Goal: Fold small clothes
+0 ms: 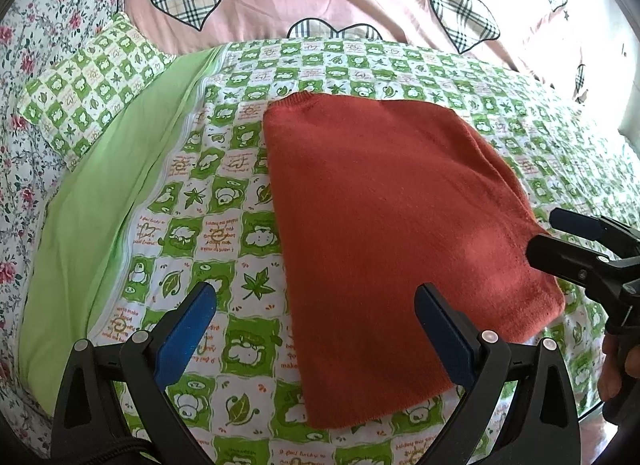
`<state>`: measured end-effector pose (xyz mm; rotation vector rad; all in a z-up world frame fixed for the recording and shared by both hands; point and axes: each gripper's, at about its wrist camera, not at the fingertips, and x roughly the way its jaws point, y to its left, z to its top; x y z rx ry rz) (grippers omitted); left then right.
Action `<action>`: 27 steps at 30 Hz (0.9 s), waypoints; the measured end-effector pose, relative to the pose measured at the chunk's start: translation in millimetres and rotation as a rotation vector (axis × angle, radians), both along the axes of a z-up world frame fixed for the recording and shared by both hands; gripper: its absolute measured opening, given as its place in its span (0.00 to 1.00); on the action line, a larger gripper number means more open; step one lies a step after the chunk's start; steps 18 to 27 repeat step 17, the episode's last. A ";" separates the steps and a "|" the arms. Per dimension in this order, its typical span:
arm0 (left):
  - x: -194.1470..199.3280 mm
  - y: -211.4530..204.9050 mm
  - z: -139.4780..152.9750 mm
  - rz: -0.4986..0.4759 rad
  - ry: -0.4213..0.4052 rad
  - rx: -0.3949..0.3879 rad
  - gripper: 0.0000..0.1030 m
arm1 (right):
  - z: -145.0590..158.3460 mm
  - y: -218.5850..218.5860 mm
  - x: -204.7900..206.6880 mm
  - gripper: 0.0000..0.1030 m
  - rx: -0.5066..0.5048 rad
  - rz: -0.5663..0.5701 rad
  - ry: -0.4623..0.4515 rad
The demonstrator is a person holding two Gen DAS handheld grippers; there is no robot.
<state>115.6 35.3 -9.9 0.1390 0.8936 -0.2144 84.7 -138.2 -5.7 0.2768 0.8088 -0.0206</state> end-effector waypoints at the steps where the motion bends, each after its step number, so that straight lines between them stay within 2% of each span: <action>1: 1.4 0.1 -0.2 0.002 0.001 0.000 0.97 | 0.0 -2.2 0.2 0.93 0.002 -0.002 0.000; 27: 13.0 0.0 -1.2 0.025 0.002 -0.007 0.96 | -4.5 -14.0 6.1 0.93 0.003 -0.029 -0.008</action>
